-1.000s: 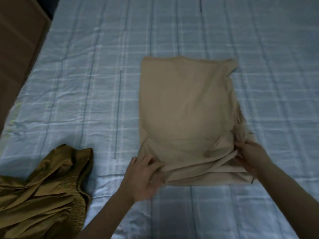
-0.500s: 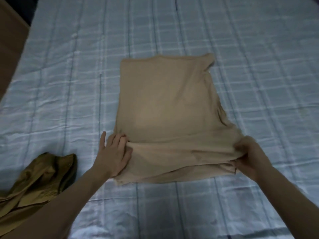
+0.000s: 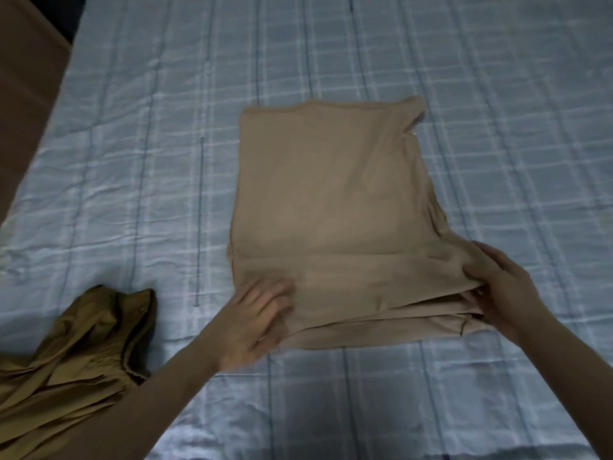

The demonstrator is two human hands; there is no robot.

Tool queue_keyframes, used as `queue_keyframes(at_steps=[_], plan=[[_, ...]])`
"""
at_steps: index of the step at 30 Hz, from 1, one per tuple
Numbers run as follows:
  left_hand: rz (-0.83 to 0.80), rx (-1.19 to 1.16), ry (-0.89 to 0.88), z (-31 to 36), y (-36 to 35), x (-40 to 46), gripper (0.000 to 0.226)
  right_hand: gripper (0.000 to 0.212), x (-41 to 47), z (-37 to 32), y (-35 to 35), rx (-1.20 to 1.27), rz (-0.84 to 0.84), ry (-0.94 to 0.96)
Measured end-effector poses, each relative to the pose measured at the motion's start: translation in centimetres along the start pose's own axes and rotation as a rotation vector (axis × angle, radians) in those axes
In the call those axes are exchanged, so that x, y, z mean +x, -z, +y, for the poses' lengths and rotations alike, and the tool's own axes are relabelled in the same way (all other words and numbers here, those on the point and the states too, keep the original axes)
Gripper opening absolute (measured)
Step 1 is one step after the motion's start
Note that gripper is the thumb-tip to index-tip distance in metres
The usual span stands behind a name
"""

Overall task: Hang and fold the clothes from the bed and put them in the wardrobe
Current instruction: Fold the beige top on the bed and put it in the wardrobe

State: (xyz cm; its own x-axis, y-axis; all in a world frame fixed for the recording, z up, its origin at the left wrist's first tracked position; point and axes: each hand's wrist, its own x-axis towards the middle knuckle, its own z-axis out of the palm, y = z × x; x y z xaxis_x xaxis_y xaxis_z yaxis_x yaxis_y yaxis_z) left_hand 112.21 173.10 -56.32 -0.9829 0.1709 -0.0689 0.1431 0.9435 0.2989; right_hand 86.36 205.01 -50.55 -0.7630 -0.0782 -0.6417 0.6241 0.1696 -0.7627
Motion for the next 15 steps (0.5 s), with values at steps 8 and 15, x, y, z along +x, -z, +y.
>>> queue_keyframes(at_steps=[8, 15], plan=[[-0.229, 0.090, 0.061, -0.2, -1.5, -2.1, 0.085, 0.052, 0.9, 2.0, 0.6, -0.927, 0.273, 0.594], [-0.219, 0.185, 0.042, -0.4, -1.3, -2.5, 0.103, 0.107, 1.6, 6.5, 0.3, -1.761, -0.584, 0.896]])
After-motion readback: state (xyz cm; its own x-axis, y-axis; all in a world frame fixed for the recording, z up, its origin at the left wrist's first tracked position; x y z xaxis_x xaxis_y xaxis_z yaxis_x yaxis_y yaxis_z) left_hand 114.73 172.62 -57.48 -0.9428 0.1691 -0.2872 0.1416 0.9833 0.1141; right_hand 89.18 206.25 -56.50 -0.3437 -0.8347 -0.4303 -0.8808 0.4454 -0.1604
